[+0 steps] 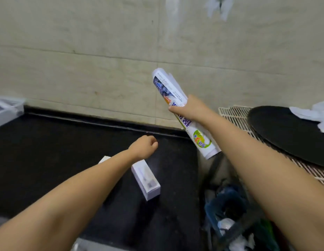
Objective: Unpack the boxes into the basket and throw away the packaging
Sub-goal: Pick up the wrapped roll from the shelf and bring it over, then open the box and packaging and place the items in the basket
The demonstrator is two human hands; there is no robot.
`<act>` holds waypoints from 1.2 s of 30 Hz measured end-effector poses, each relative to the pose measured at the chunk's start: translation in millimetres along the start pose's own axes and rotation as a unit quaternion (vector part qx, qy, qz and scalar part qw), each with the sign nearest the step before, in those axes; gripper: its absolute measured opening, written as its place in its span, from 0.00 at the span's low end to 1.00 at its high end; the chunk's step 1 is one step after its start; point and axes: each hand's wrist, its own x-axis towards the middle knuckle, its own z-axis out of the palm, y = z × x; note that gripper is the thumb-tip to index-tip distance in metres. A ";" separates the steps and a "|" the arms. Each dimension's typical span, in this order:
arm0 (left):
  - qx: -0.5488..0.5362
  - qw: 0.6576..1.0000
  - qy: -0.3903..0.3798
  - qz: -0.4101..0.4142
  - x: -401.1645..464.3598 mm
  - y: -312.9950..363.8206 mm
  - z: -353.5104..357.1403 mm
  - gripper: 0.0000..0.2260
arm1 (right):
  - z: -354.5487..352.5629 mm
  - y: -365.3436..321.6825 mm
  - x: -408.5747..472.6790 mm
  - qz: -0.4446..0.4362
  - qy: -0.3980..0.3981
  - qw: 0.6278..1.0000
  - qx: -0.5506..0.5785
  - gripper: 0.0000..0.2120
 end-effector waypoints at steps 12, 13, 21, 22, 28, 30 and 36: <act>-0.062 0.933 0.007 -0.353 -11.6 -44.6 126.2 0.42 | 145.3 121.5 -30.8 0.171 -0.138 0.971 -0.094 0.33; -0.062 0.933 0.009 -0.354 -11.3 -42.0 132.0 0.45 | 148.9 130.0 -32.6 0.176 -0.141 0.970 -0.096 0.32; -0.092 0.928 0.032 -0.359 -20.1 -36.1 119.9 0.40 | 151.6 154.1 -20.3 0.157 -0.154 0.972 -0.084 0.27; -0.106 0.933 0.039 -0.341 -24.7 -38.0 110.7 0.39 | 153.0 148.2 -15.5 0.149 -0.152 0.975 -0.071 0.27; -0.095 0.948 0.147 -0.267 -65.4 -59.3 33.1 0.34 | 171.0 73.0 8.3 0.042 -0.159 0.986 -0.022 0.25; -0.108 0.938 0.187 -0.270 -86.1 -73.4 4.0 0.34 | 179.7 40.8 11.3 -0.003 -0.171 0.985 -0.015 0.25; -0.096 0.897 0.278 -0.330 -171.6 -134.6 -62.3 0.34 | 218.1 -63.4 3.4 -0.109 -0.210 0.971 -0.026 0.26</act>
